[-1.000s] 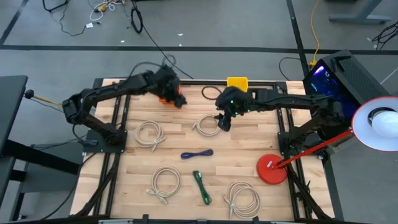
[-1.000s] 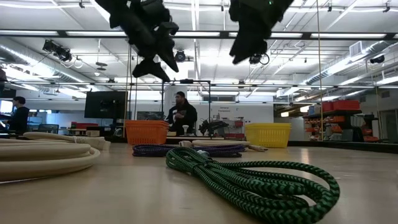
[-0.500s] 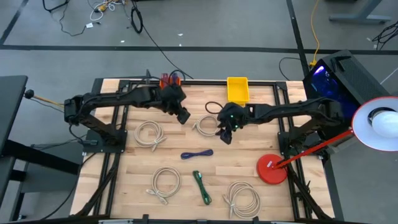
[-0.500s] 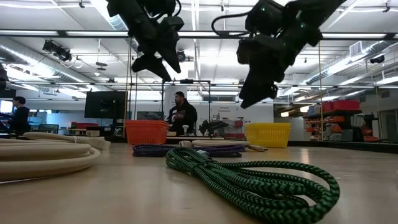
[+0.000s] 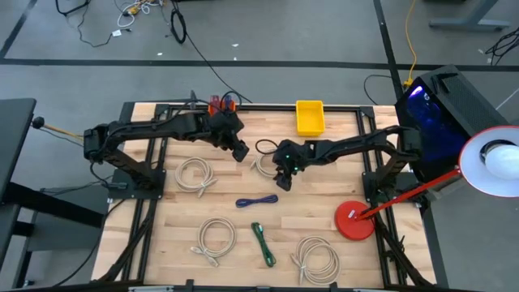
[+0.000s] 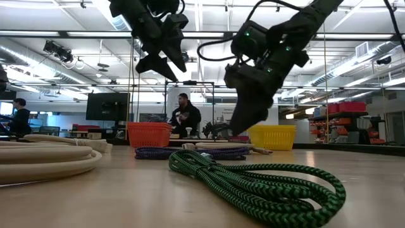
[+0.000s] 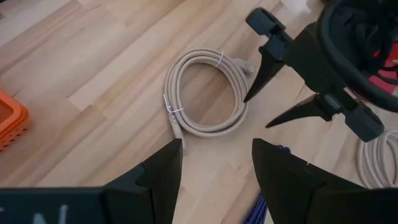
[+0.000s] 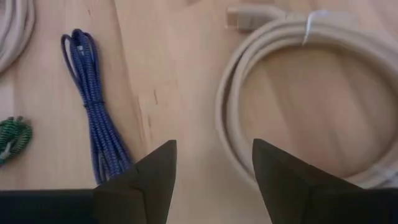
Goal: Pick & Place USB Port
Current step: Put the brown HDMI cable into the yellow bin
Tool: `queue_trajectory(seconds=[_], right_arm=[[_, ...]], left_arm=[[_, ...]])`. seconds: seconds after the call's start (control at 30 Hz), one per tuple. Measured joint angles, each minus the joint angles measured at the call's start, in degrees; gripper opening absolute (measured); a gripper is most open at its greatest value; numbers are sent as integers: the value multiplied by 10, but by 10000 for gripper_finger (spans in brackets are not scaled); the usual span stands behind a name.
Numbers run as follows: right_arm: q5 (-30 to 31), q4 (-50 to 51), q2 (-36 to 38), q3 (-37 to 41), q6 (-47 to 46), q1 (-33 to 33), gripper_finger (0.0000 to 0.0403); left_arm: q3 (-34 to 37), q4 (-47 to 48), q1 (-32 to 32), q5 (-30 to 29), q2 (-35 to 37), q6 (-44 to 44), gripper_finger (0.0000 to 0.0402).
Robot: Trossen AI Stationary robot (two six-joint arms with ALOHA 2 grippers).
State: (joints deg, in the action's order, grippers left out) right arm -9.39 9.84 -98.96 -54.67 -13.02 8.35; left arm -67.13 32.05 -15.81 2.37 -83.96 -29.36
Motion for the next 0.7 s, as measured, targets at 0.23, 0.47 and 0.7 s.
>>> queue_trajectory(seconds=[0.23, 0.47, 0.7], right_arm=[[12, 55, -16, -47, 62, 7, 210], [23, 97, -48, -51, 105, 7, 210], [24, 83, -81, -52, 107, 10, 210]], left_arm=[[0, -2, 0, 0, 0, 4, 199], [0, 0, 0, 1, 0, 7, 199], [0, 0, 0, 0, 0, 7, 199]])
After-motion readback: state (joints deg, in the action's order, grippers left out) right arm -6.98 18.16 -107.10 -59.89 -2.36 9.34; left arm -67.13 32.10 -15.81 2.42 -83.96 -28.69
